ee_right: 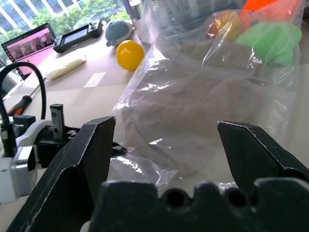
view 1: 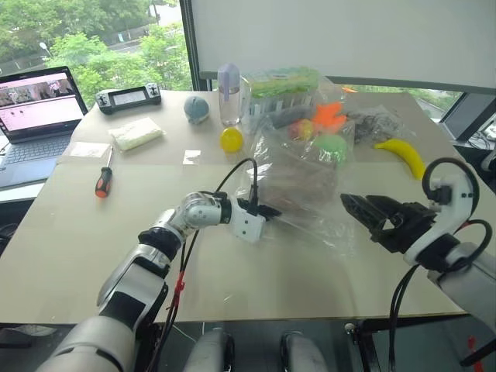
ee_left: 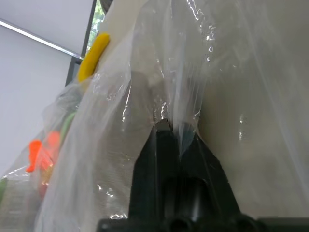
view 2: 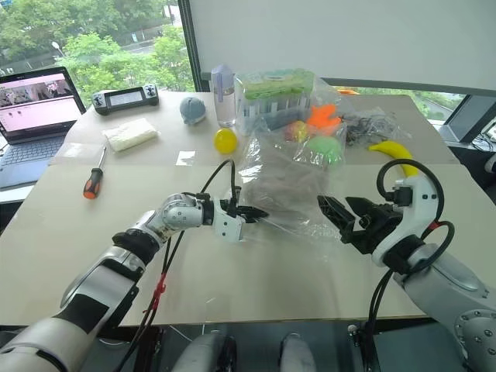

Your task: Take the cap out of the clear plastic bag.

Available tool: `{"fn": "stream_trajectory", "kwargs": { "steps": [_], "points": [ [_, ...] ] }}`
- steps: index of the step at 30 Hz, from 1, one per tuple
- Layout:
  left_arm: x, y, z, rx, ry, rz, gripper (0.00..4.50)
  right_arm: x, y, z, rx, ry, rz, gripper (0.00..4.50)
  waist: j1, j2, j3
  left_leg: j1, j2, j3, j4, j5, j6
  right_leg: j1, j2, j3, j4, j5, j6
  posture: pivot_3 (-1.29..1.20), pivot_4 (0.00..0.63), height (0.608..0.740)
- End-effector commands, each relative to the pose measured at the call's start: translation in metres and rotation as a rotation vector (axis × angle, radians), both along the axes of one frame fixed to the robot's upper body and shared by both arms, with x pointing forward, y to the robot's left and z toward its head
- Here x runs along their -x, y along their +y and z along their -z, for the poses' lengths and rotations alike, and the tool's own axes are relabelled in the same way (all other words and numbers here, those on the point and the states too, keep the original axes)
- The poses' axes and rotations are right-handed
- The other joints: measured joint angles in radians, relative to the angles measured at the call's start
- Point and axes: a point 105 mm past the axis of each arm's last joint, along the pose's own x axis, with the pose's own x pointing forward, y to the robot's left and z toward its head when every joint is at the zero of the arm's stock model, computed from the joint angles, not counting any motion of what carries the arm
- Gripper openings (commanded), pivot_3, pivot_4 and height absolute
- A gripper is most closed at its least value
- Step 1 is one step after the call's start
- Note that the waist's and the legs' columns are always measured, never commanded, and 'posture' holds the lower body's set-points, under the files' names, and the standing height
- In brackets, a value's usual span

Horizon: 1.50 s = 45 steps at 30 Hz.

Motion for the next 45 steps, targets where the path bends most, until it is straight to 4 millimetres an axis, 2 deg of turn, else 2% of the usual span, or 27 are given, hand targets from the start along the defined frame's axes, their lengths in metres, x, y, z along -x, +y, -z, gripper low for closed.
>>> {"fn": "stream_trajectory", "kwargs": {
  "steps": [1,3,7,10,13,15,18,20,22,29,35,37,39,42,45],
  "points": [
    [-0.009,-0.009,-0.023,0.094,-0.019,-0.031,0.02,0.014,0.024,-0.021,-0.297,-0.062,-0.053,4.06,0.001,0.0,0.0,0.0,0.0,0.0,0.0,0.0,0.0,0.0,0.0,0.0,0.0,0.0,0.0,0.0,0.15,0.74],
    [-0.013,-0.011,-0.026,0.144,0.027,-0.062,0.02,0.025,0.036,-0.022,-0.402,-0.057,-0.064,4.06,0.0,0.0,0.0,0.0,0.0,0.0,0.0,0.0,0.0,0.0,0.0,0.0,0.0,0.0,0.0,0.0,0.15,0.74],
    [-0.022,-0.021,-0.048,0.263,0.057,-0.113,0.02,0.034,0.065,0.018,-0.526,0.172,-0.107,4.06,-0.003,0.0,0.0,0.0,0.0,0.0,-0.001,0.0,0.0,0.0,0.0,-0.001,0.001,0.0,0.0,0.0,0.15,0.74],
    [-0.022,-0.029,-0.065,0.324,0.082,-0.101,0.02,0.024,0.074,0.039,-0.583,0.281,-0.084,4.06,-0.004,0.0,0.0,0.0,0.0,0.001,0.001,0.0,0.001,0.0,0.0,0.0,0.0,0.0,0.001,0.0,0.15,0.74],
    [-0.02,-0.031,-0.075,0.327,0.074,-0.079,0.02,0.012,0.077,0.042,-0.62,0.293,-0.086,4.06,-0.006,0.0,0.0,0.0,0.0,0.0,0.004,0.0,0.001,0.001,0.0,0.0,0.001,0.001,0.0,0.0,0.15,0.74],
    [-0.018,-0.033,-0.084,0.332,0.068,-0.062,0.02,-0.005,0.069,0.047,-0.672,0.289,-0.024,4.06,-0.007,0.0,0.0,0.001,0.0,0.0,0.004,0.0,0.001,0.001,0.001,0.001,0.001,0.001,0.0,0.0,0.15,0.74],
    [-0.014,-0.037,-0.095,0.348,0.072,-0.032,0.02,-0.035,0.042,0.07,-0.754,0.325,0.175,4.06,-0.007,0.0,0.0,0.001,0.001,0.0,0.004,0.0,0.001,0.0,0.002,0.001,0.002,0.001,0.0,0.0,0.15,0.74],
    [-0.013,-0.036,-0.097,0.347,0.073,-0.027,0.02,-0.045,0.027,0.084,-0.837,0.359,0.262,4.06,-0.003,0.0,0.0,0.001,0.0,0.0,0.003,0.0,0.001,0.0,0.002,0.001,0.002,0.001,0.0,0.0,0.15,0.74],
    [-0.012,-0.035,-0.096,0.34,0.076,-0.029,0.02,-0.049,0.021,0.094,-0.888,0.381,0.288,4.06,-0.003,0.0,0.0,0.0,0.0,0.0,0.003,0.0,0.001,0.0,0.002,0.0,0.001,0.002,0.0,0.0,0.15,0.74],
    [-0.011,-0.031,-0.095,0.333,0.065,-0.036,0.02,-0.05,0.029,0.104,-0.932,0.436,0.275,4.06,-0.012,0.0,0.0,0.0,0.0,0.001,-0.001,0.0,0.001,-0.001,0.002,0.001,0.002,0.002,0.0,0.0,0.15,0.74],
    [-0.01,-0.03,-0.094,0.336,0.066,-0.042,0.02,-0.07,0.04,0.11,-0.953,0.461,0.25,4.06,-0.023,0.0,-0.001,0.001,0.0,0.001,-0.001,0.0,0.0,0.0,0.002,0.001,0.002,0.002,0.0,0.0,0.15,0.74],
    [-0.009,-0.03,-0.092,0.331,0.067,-0.043,0.0,-0.077,0.042,0.109,-0.968,0.461,0.24,3.56,-0.027,0.0,-0.001,0.002,0.0,0.001,-0.001,0.0,0.0,0.0,0.002,0.001,0.002,0.002,0.0,0.0,0.15,0.74],
    [-0.009,-0.03,-0.091,0.33,0.068,-0.044,0.0,-0.079,0.046,0.1,-0.964,0.424,0.2,3.08,-0.028,0.0,-0.001,0.002,0.0,0.001,-0.001,0.0,0.0,-0.001,0.002,0.002,0.002,0.002,0.0,0.0,0.15,0.74],
    [-0.009,-0.028,-0.091,0.333,0.06,-0.05,0.0,-0.074,0.056,0.084,-0.929,0.373,0.109,2.1,-0.028,0.0,-0.001,0.001,0.0,0.001,-0.001,0.0,0.0,-0.001,0.002,0.001,0.003,0.002,0.0,0.0,0.15,0.74],
    [-0.009,-0.028,-0.094,0.357,0.044,-0.052,0.0,-0.074,0.056,0.084,-0.938,0.373,0.108,0.94,-0.027,0.0,-0.001,0.001,0.0,0.001,-0.001,0.0,0.0,-0.001,0.002,0.001,0.004,0.002,0.0,0.0,0.15,0.74]
  ]
}}
